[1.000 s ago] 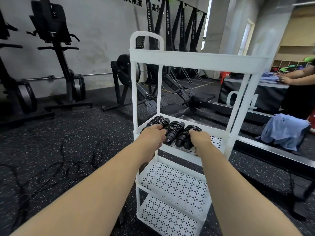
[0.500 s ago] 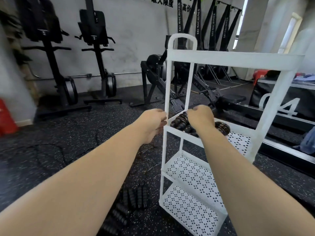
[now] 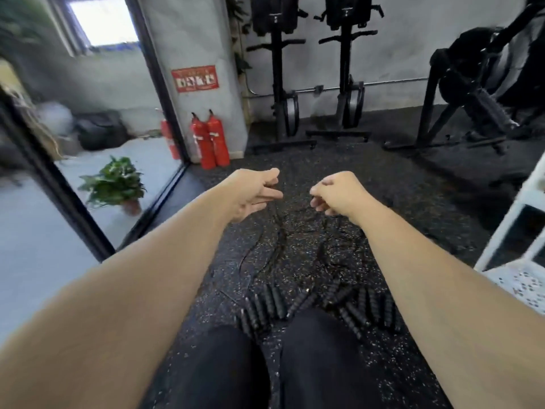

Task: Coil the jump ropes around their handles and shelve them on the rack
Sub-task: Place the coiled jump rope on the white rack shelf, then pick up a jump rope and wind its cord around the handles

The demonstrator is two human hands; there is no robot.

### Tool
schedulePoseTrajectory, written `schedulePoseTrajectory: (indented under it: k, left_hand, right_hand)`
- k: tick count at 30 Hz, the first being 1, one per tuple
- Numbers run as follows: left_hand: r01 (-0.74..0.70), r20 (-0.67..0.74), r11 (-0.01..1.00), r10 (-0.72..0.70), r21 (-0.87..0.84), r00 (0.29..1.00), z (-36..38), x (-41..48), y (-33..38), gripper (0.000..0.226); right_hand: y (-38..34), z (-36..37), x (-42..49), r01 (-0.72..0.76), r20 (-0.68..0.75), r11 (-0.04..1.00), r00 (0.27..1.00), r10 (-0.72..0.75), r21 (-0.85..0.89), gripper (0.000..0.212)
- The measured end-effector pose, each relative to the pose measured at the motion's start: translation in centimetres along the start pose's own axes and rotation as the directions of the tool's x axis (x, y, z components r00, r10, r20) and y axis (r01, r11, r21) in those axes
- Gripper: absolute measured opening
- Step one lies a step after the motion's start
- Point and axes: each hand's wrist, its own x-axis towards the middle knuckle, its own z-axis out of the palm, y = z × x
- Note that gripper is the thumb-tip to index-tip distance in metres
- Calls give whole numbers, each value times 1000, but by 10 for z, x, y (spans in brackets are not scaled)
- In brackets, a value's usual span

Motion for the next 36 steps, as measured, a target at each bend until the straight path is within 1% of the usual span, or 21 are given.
schedulePoseTrajectory:
  k: [4, 9, 14, 20, 22, 23, 26, 27, 29, 30, 32, 34, 36]
  left_hand:
    - [73, -88, 996, -77, -50, 993, -52, 21, -37, 37]
    - [164, -160, 981, -179, -106, 971, -87, 66, -96, 35]
    - [258, -181, 958, -277, -124, 944, -103, 123, -172, 29]
    - [385, -197, 917, -399, -108, 896, -109, 186, -260, 23]
    - [432, -214, 897, -442, -93, 871, -109, 203, -290, 24]
    - [461, -231, 884, -465, -73, 855, -108, 210, -305, 29]
    - [542, -293, 837, -501, 76, 815, -101, 225, -351, 39]
    - [564, -301, 817, -510, 125, 806, -97, 227, -368, 37]
    - [627, -323, 743, -548, 235, 771, -89, 231, -406, 20]
    - [669, -337, 694, -583, 267, 739, -85, 232, -425, 20]
    - [739, -369, 612, -642, 281, 672, -77, 235, -457, 26]
    - [790, -388, 556, -689, 258, 611, -70, 239, -478, 31]
    - [823, -386, 510, -727, 249, 568, -63, 244, -494, 48]
  right_hand:
    - [10, 59, 28, -36, 111, 999, 993, 36, -10, 11]
    - [42, 122, 67, -70, 211, 996, 974, 80, -54, 14]
    - [90, 184, 113, -126, 267, 980, 950, 163, -152, 21]
    - [156, 249, 166, -169, 320, 951, 914, 249, -257, 21]
    - [180, 270, 182, -174, 332, 940, 904, 270, -292, 21]
    - [193, 280, 190, -184, 338, 936, 897, 285, -300, 22]
    - [233, 306, 206, -207, 341, 920, 883, 322, -332, 25]
    - [247, 313, 209, -210, 341, 912, 879, 334, -353, 23]
    - [272, 325, 212, -212, 350, 893, 864, 361, -397, 19]
    - [283, 329, 214, -211, 361, 885, 855, 373, -415, 18]
    - [301, 335, 219, -212, 375, 879, 843, 385, -426, 17]
    - [312, 339, 222, -203, 371, 880, 849, 377, -429, 17]
    - [321, 344, 224, -199, 356, 876, 857, 373, -439, 18]
